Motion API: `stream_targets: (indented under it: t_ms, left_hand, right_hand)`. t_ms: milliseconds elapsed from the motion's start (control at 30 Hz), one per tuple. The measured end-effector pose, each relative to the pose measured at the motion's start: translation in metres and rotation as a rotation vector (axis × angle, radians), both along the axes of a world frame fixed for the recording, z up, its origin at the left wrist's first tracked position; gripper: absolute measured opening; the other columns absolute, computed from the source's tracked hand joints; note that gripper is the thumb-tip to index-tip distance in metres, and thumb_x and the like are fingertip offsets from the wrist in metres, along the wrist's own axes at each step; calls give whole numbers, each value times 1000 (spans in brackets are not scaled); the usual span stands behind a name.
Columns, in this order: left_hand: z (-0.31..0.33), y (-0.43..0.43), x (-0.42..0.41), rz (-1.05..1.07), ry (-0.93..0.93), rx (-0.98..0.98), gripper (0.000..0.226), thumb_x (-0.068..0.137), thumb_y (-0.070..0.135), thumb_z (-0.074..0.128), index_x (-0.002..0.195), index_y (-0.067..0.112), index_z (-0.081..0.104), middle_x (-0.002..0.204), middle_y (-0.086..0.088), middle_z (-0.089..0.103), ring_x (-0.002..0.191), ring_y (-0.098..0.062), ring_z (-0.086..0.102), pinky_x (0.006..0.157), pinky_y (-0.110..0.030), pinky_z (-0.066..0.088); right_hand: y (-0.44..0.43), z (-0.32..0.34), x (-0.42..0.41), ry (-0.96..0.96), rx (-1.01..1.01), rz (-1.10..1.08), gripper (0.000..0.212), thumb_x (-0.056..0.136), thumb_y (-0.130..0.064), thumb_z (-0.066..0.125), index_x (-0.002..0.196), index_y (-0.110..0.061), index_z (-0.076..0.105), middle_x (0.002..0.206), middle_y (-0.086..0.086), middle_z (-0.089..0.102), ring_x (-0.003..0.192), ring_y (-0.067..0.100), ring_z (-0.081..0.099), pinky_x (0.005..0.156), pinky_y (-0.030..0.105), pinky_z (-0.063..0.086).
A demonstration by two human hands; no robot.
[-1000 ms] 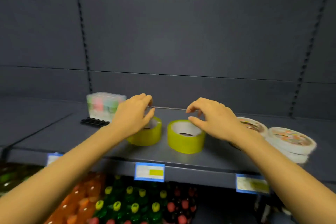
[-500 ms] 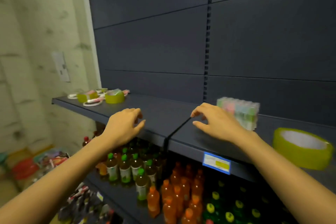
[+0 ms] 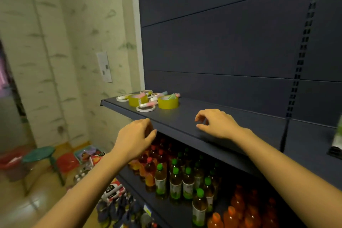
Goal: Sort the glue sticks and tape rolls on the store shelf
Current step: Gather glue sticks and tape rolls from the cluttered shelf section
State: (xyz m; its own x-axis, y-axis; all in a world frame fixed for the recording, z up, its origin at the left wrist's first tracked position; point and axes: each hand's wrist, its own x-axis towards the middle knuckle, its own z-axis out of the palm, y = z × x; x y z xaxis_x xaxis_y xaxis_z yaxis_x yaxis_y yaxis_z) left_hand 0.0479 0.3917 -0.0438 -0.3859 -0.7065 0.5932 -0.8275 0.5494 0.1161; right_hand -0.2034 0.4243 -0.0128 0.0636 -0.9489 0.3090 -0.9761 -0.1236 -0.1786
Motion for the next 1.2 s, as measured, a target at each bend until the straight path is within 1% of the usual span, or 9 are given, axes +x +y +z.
stream_targets:
  t_ms: [267,400,533,700,767,900,967,1100,1200]
  left_hand:
    - [-12,-101,27,15,41,16,22,91,43,46,92,22,54,97,5,63,86,-15,57,65,-30,42]
    - [-1,-162,27,-19,52,13,20,91,42,47,92,25,56,94,8,63,86,-12,56,66,-25,40]
    - [10,-212,34,-29,-19,7,23,91,45,45,95,26,57,93,8,62,89,-14,58,68,-29,46]
    - [16,-253,37,-97,-29,-4,24,90,46,46,92,26,58,83,12,56,75,-9,51,57,-25,36]
    - [18,-268,34,-134,-11,11,23,90,46,47,90,26,58,80,12,56,72,-9,50,56,-25,35]
    - [24,-303,28,-217,14,56,21,89,43,50,83,23,56,78,7,54,73,-13,50,61,-28,36]
    - [27,-322,19,-246,20,55,22,90,41,49,83,22,55,78,4,55,75,-15,52,62,-29,37]
    - [33,-360,-10,-305,-8,158,28,92,41,46,88,18,60,88,-3,65,79,-20,57,64,-30,39]
    - [33,-388,-32,-321,-109,200,34,93,43,43,92,16,63,94,-9,68,87,-27,61,68,-33,42]
  right_hand:
    - [-124,0,13,-52,-10,-18,21,91,-32,54,111,-28,59,111,-8,63,100,16,58,81,33,46]
    - [-198,10,10,-125,7,-22,31,93,-27,53,123,-20,54,119,2,61,107,23,57,94,42,47]
    - [-264,12,7,-55,10,-54,42,96,-28,49,135,-14,44,138,7,46,119,27,50,99,42,43]
    - [-313,7,4,82,102,1,47,97,-27,46,143,-24,35,148,-2,35,131,23,41,103,42,39]
    - [-326,9,6,195,153,-7,46,96,-30,48,141,-27,39,142,0,42,127,23,43,100,40,41]
    - [-337,20,10,400,175,-42,39,94,-39,49,130,-22,49,124,3,49,112,23,51,78,32,39]
    - [-334,24,9,331,143,-69,37,94,-40,49,123,-19,52,120,3,49,108,22,52,79,32,40]
    - [-312,34,9,64,-21,-117,26,92,-32,57,113,-16,60,108,7,53,97,20,54,87,36,45]
    - [-293,37,14,-110,-174,-180,23,91,-22,60,111,-13,62,103,7,54,90,16,52,79,24,42]
